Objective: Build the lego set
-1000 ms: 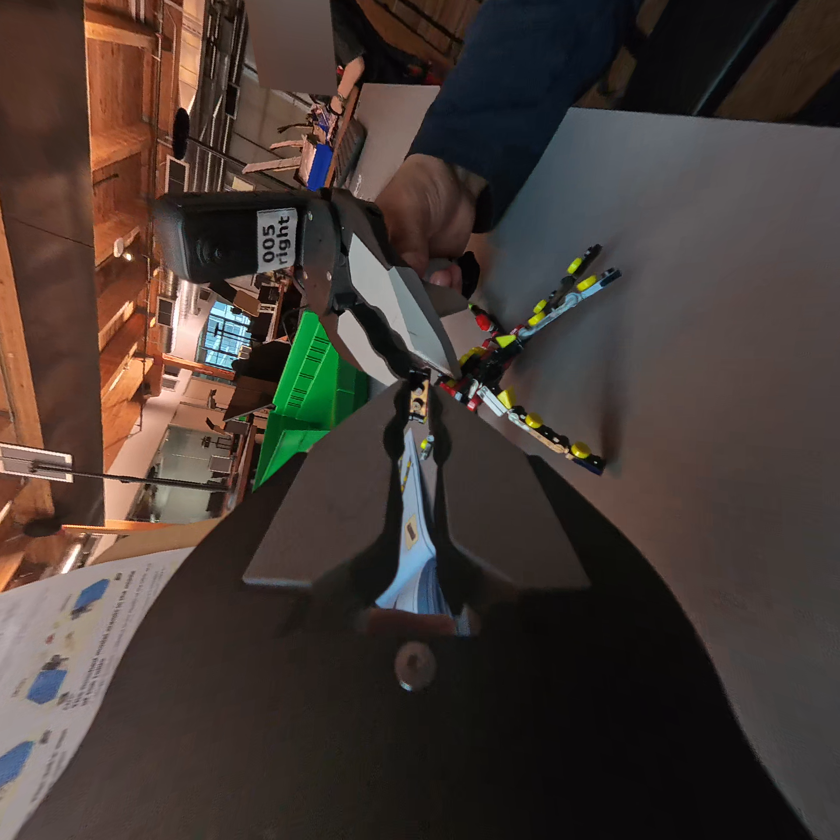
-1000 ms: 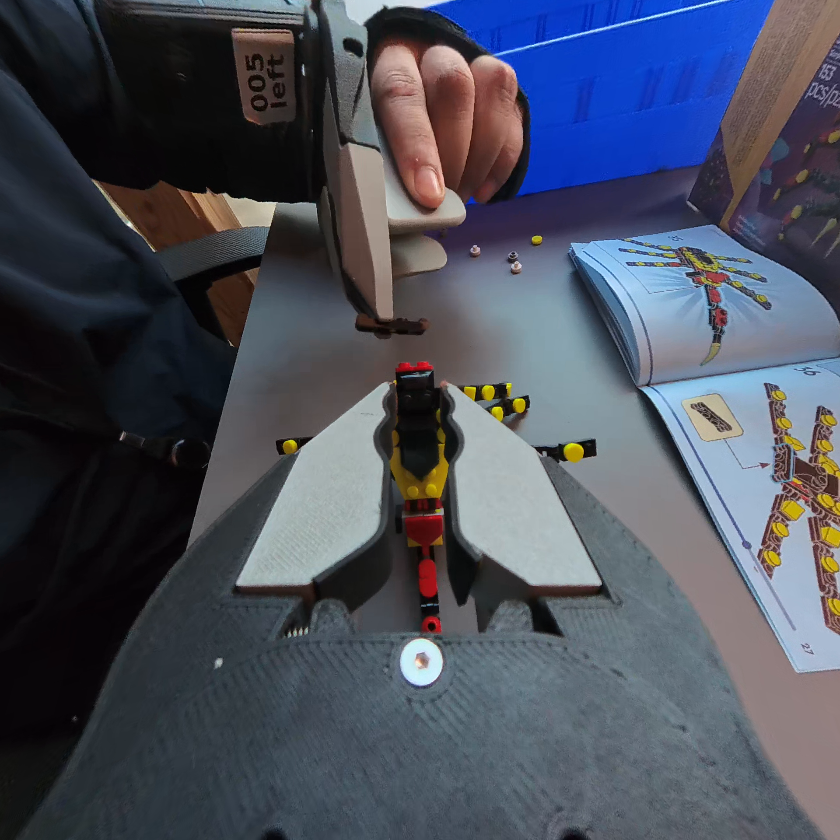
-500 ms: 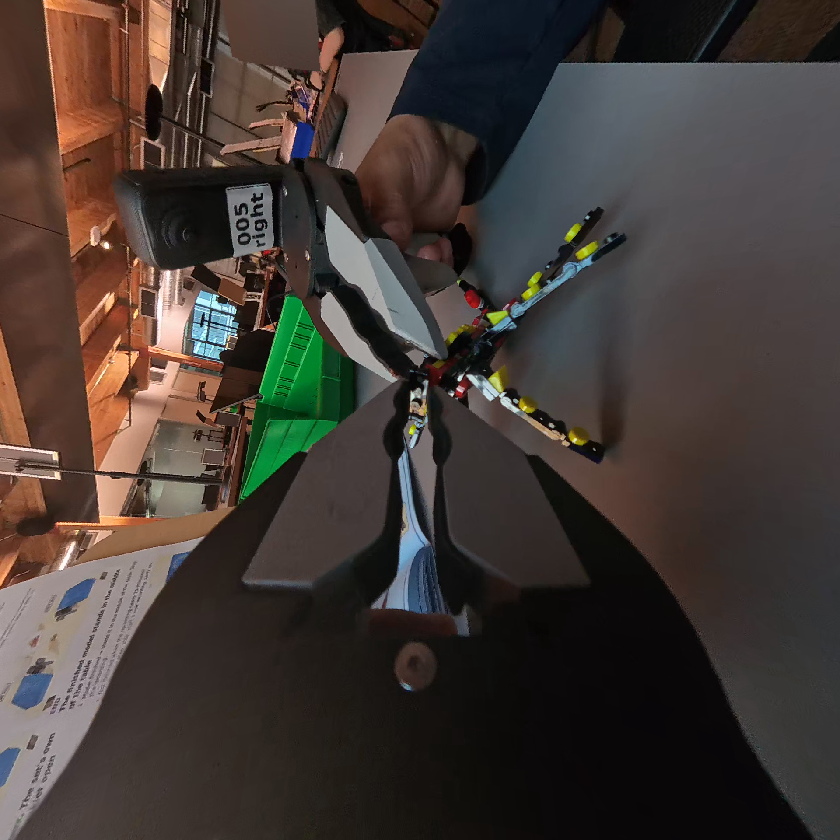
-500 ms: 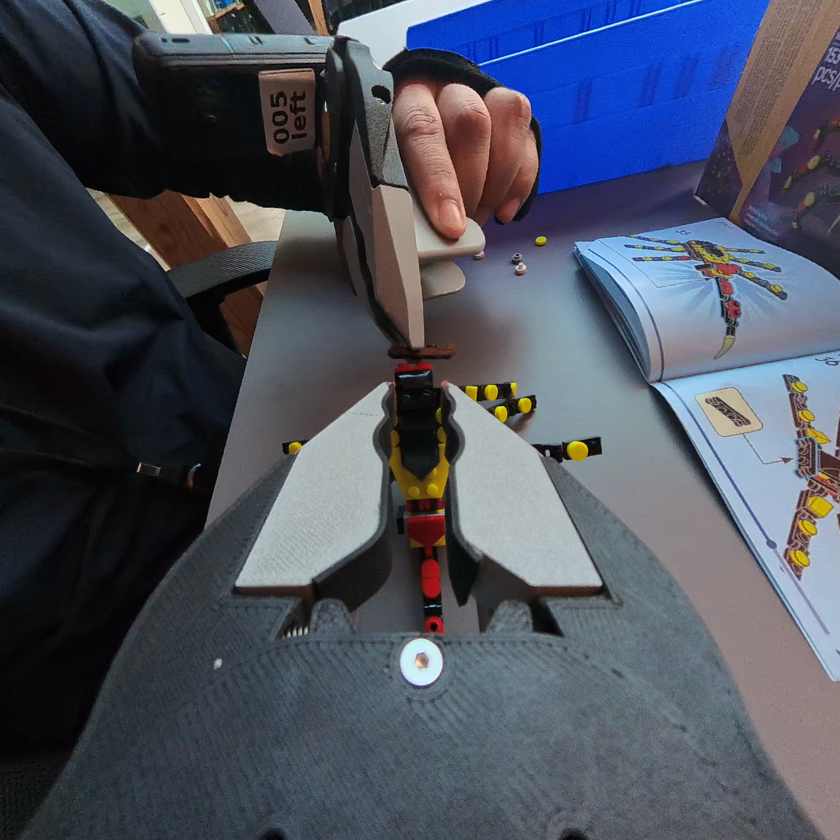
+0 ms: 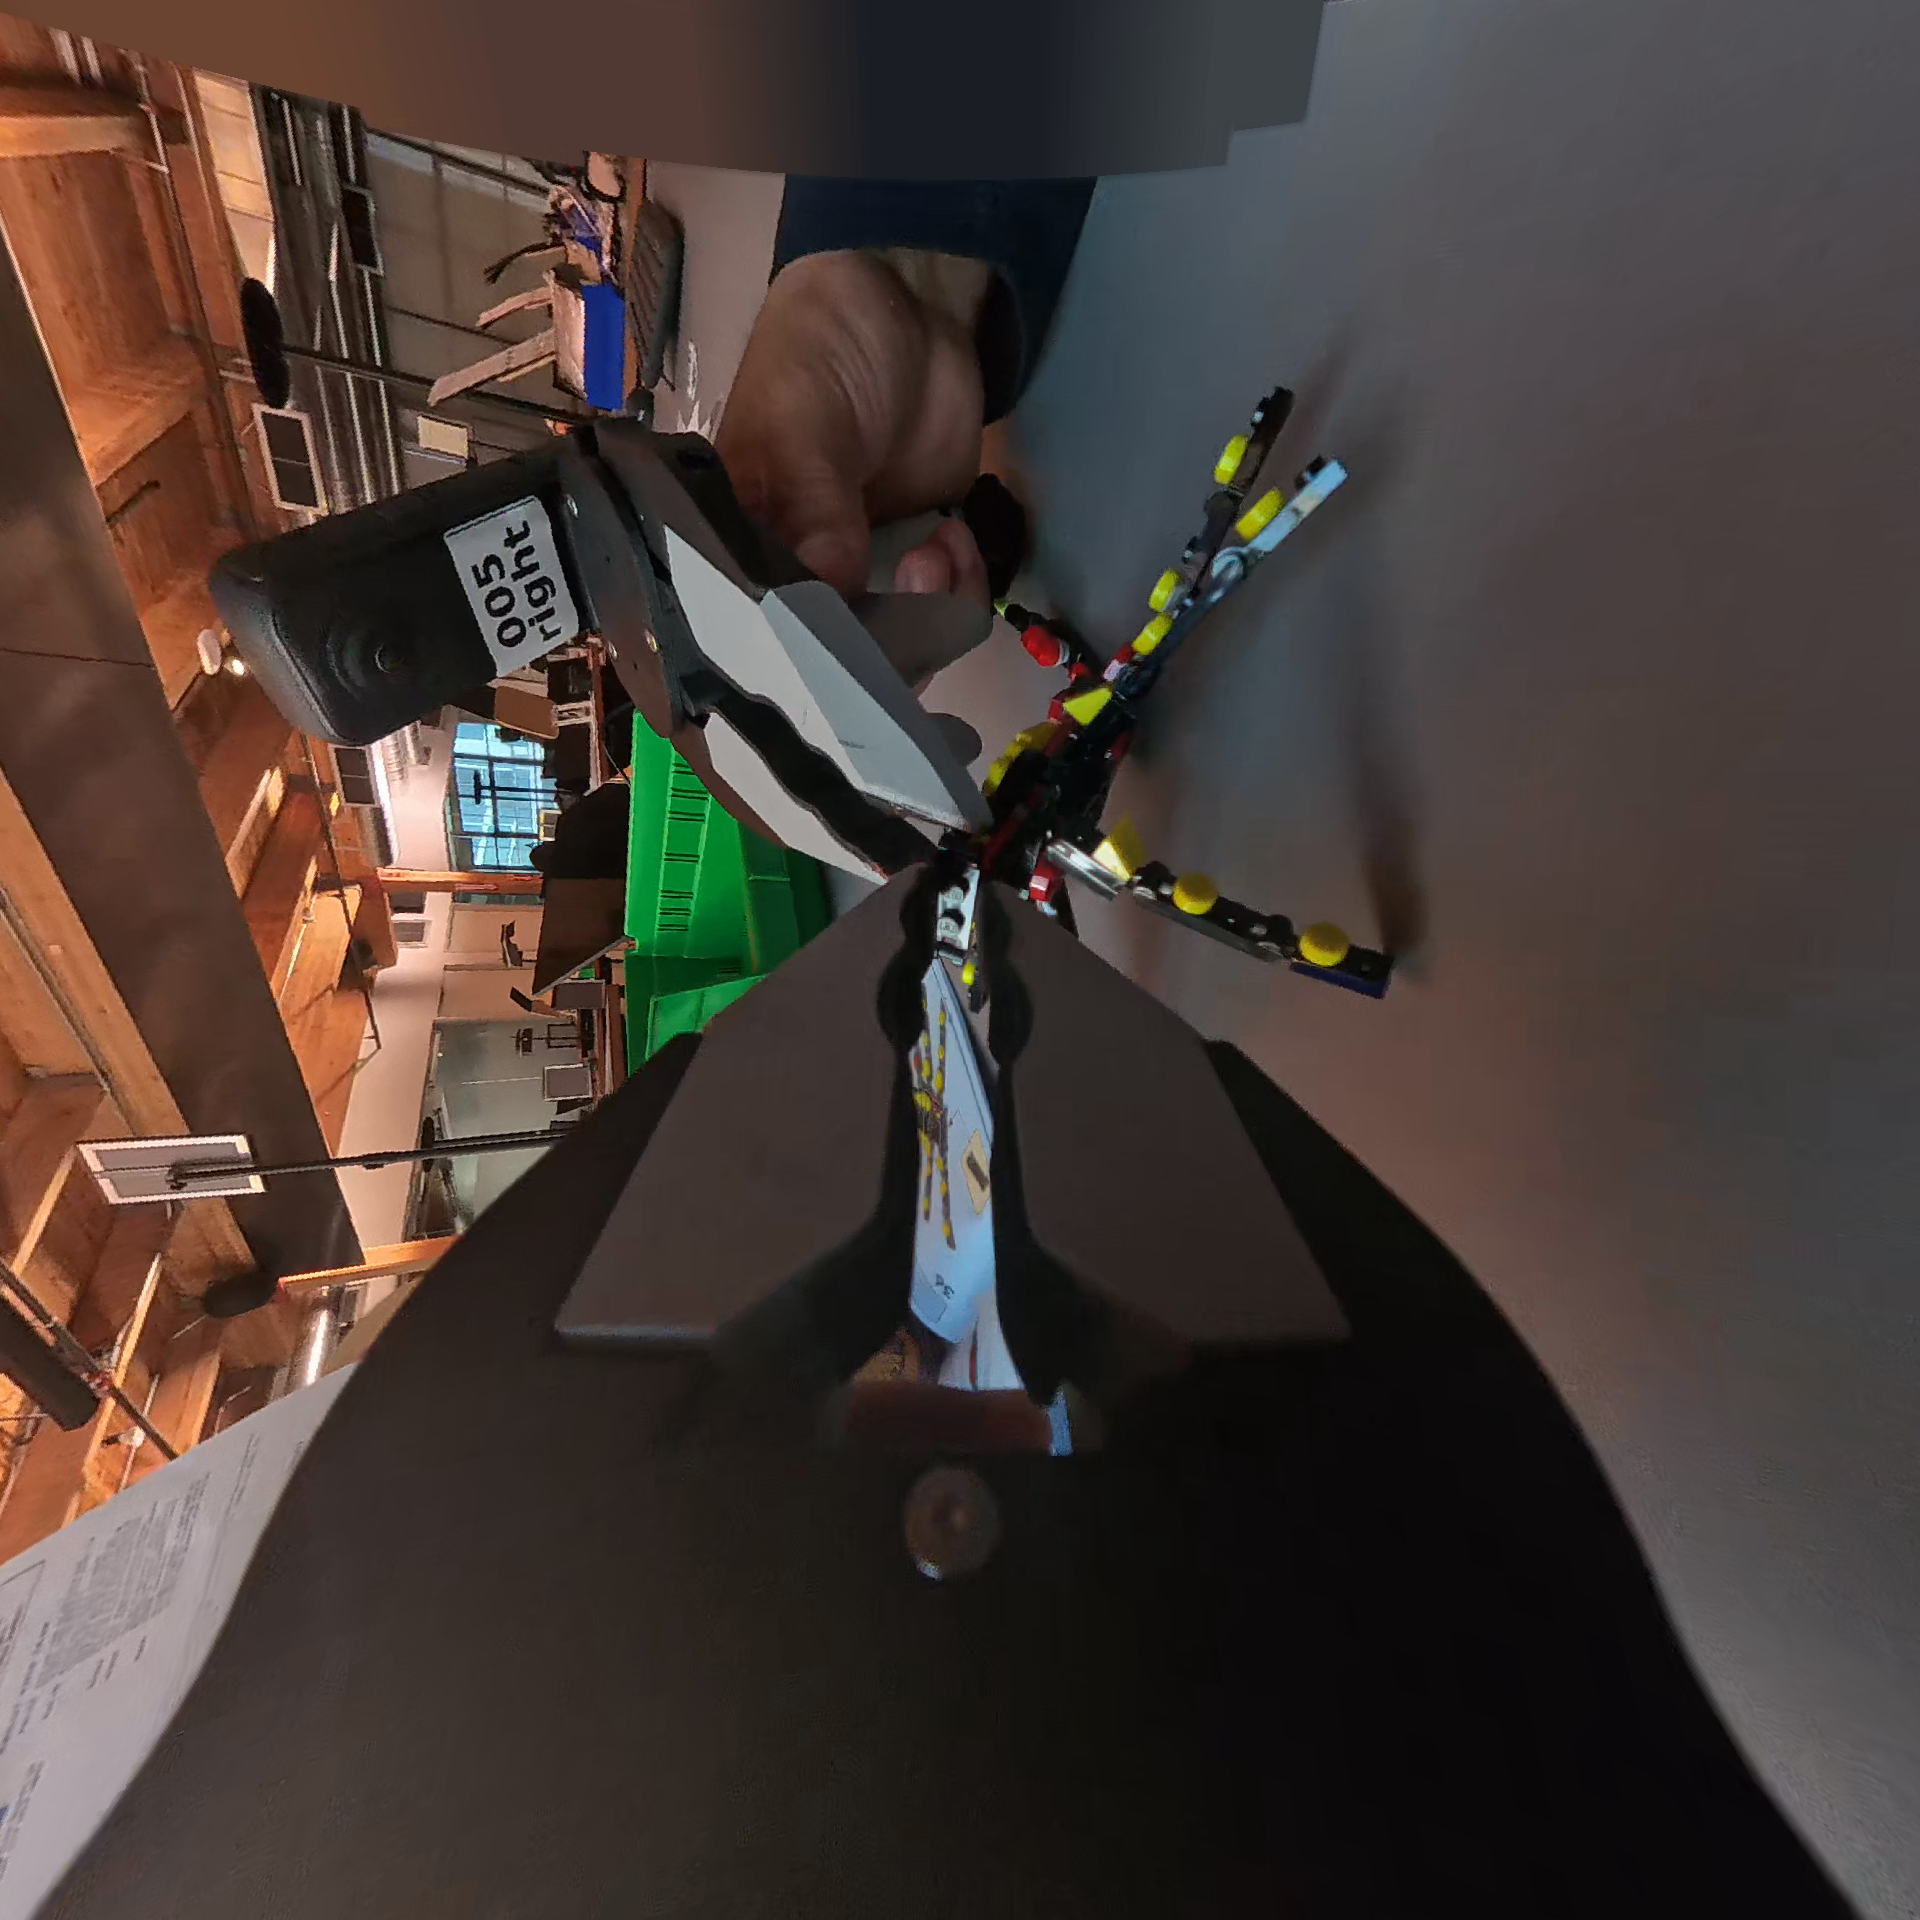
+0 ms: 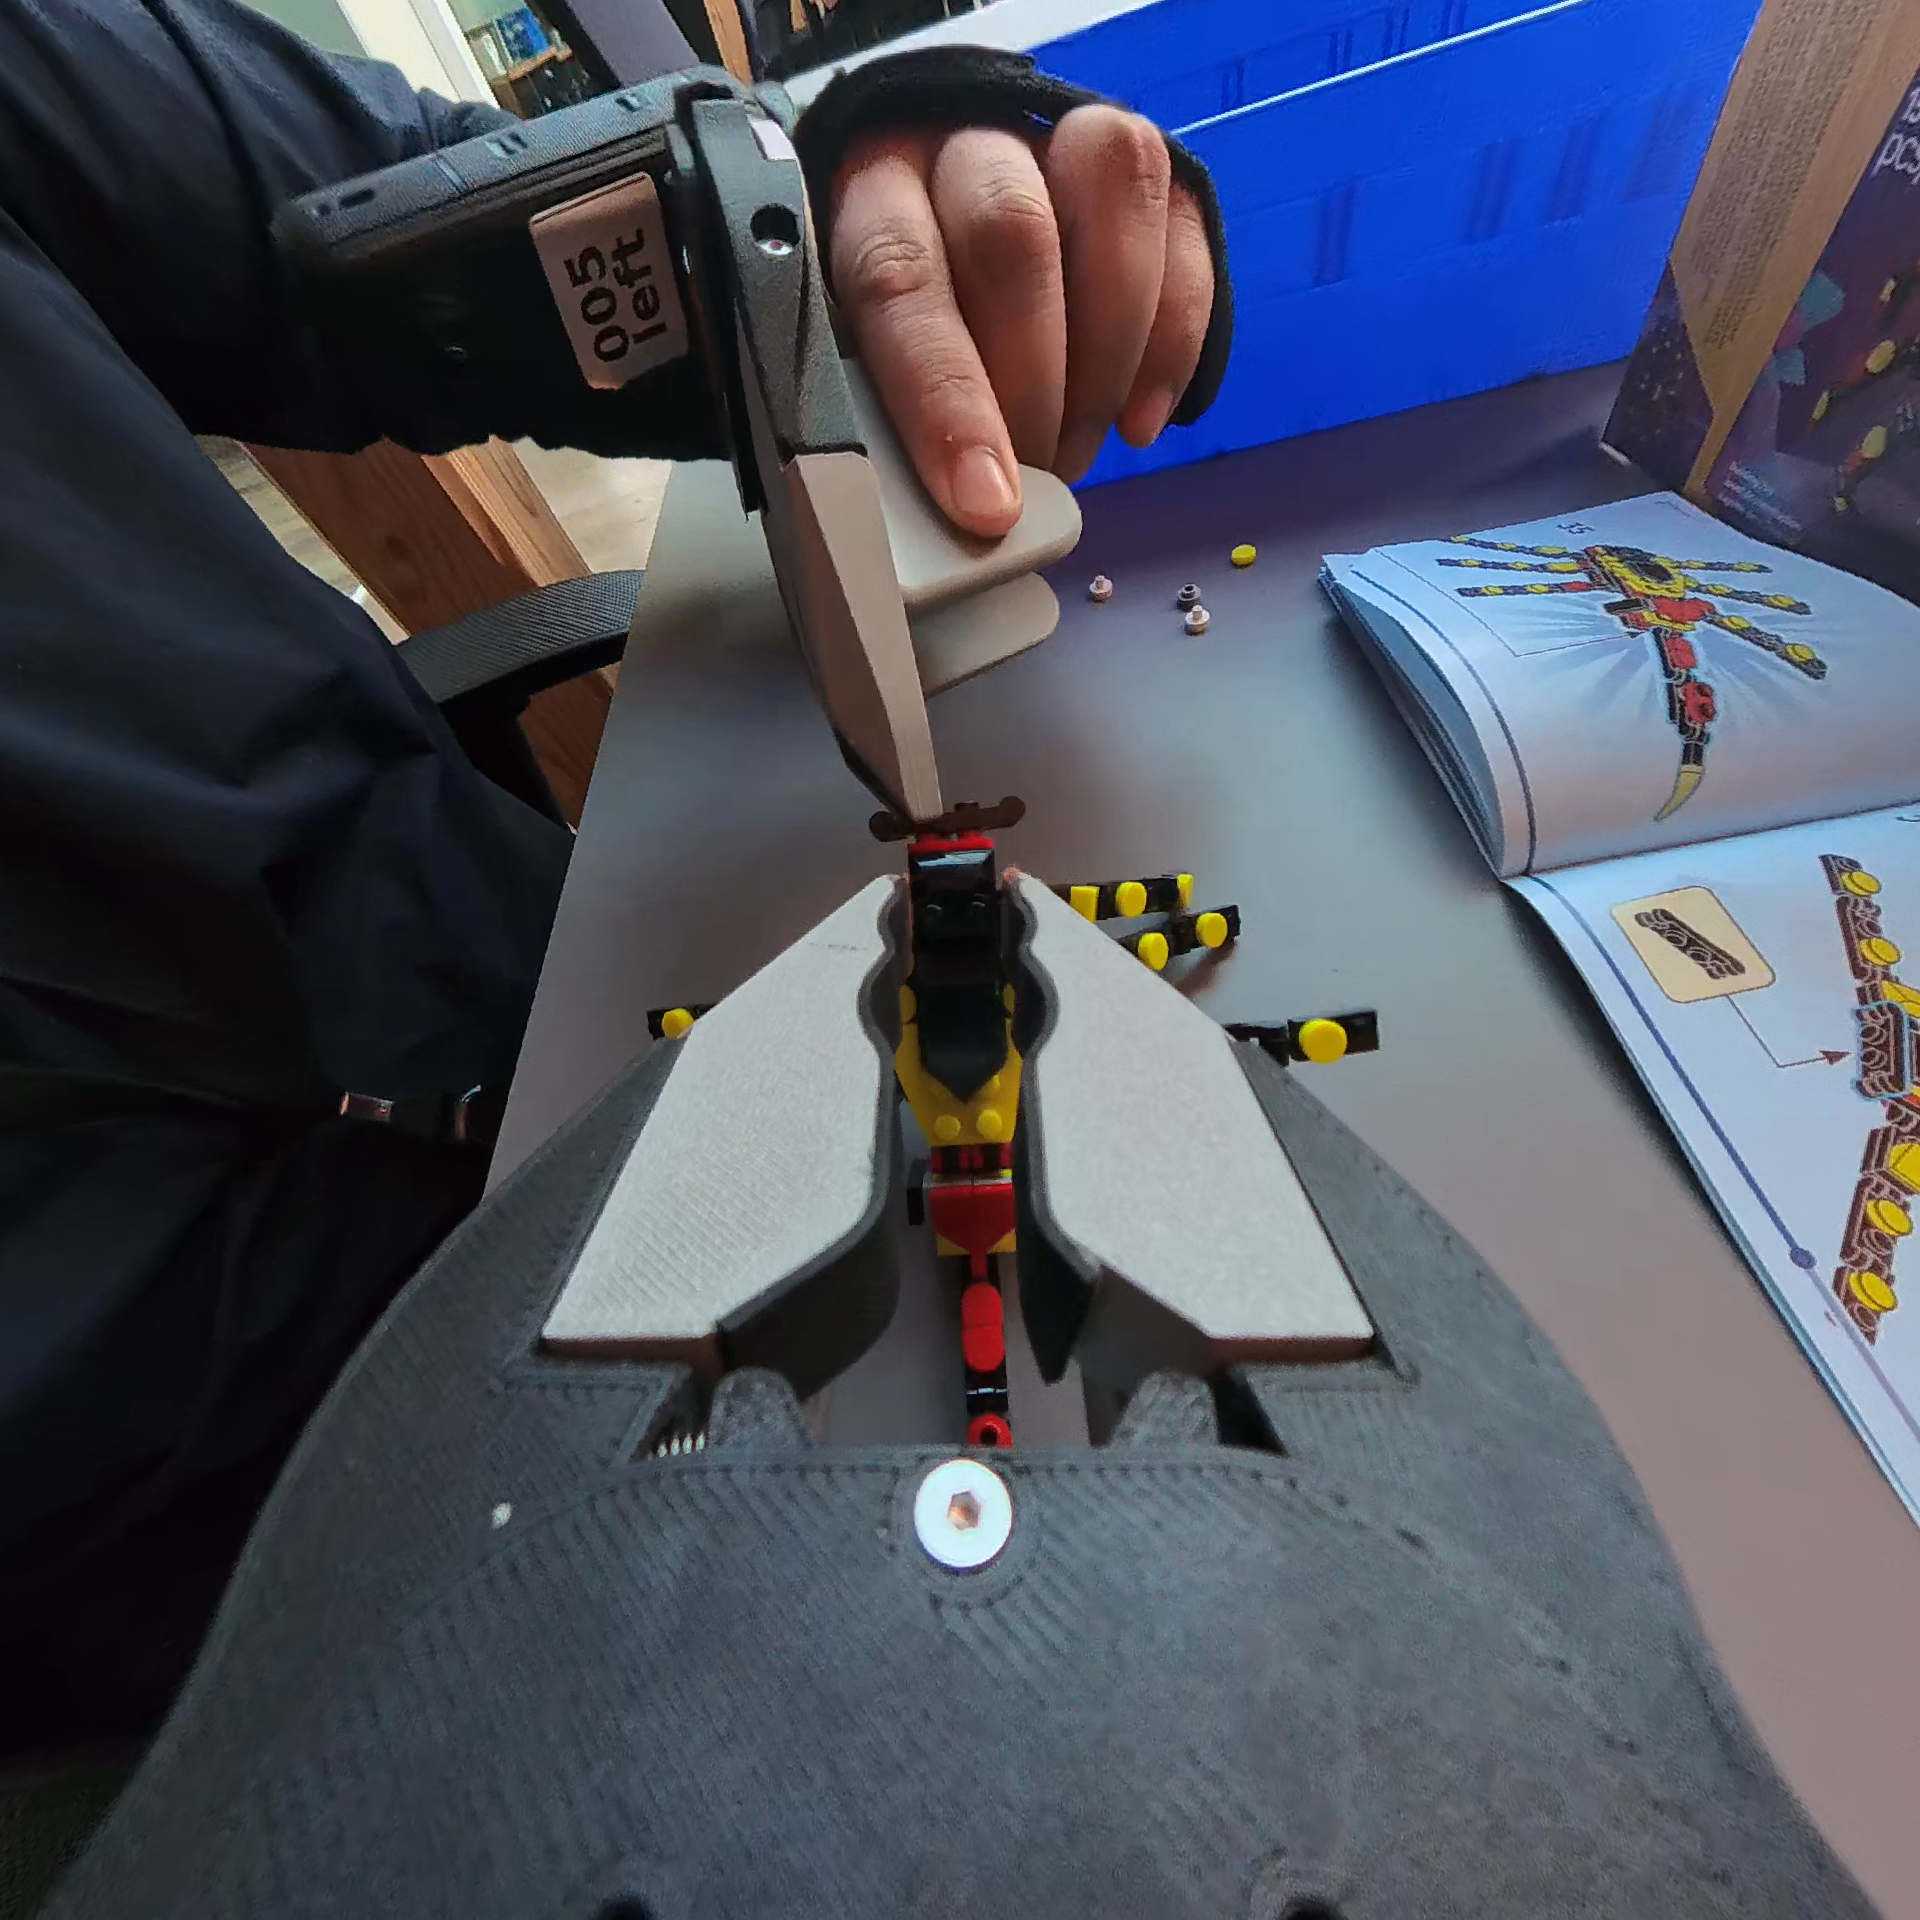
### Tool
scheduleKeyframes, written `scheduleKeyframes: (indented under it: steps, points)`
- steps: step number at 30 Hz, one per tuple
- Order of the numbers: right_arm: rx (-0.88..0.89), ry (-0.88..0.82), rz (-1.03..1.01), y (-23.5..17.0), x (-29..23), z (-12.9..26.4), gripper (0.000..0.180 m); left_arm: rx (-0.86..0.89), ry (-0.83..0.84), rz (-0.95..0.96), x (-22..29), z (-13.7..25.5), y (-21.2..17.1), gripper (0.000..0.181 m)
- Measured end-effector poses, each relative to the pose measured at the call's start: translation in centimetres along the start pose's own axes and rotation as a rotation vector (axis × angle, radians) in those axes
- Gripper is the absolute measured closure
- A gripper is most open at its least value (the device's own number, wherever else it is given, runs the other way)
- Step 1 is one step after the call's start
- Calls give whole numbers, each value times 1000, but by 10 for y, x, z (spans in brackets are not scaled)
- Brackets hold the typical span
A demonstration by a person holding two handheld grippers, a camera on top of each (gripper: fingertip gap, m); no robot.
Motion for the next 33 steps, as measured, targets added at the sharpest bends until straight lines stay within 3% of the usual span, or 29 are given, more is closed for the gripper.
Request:
scheduleKeyframes:
  steps: [1,4,6,9,33]
  points:
    - [1,-2,3,0,0,0,166,-4,-8,-15,-1,0,0,176]
    - [-2,-8,14,0,-1,-1,166,-12,-34,-38,-2,0,1,20]
    - [-5,-9,24,0,-2,-1,166,0,-58,-6,-2,0,1,9]
    - [-5,-13,45,-1,-3,-3,166,28,-76,32,-1,1,0,176]
    - [-14,16,108,-2,-9,-2,167,130,-77,163,-1,0,1,175]
Point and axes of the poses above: each gripper's, where its closed fingertips meet, z back along the fingers, y out of its top, x = y × z across the jaws, the point moved 7 cm from there along z, back along the fingers, and after that the axes turned 2 degrees about y, right-handed, at the moved point
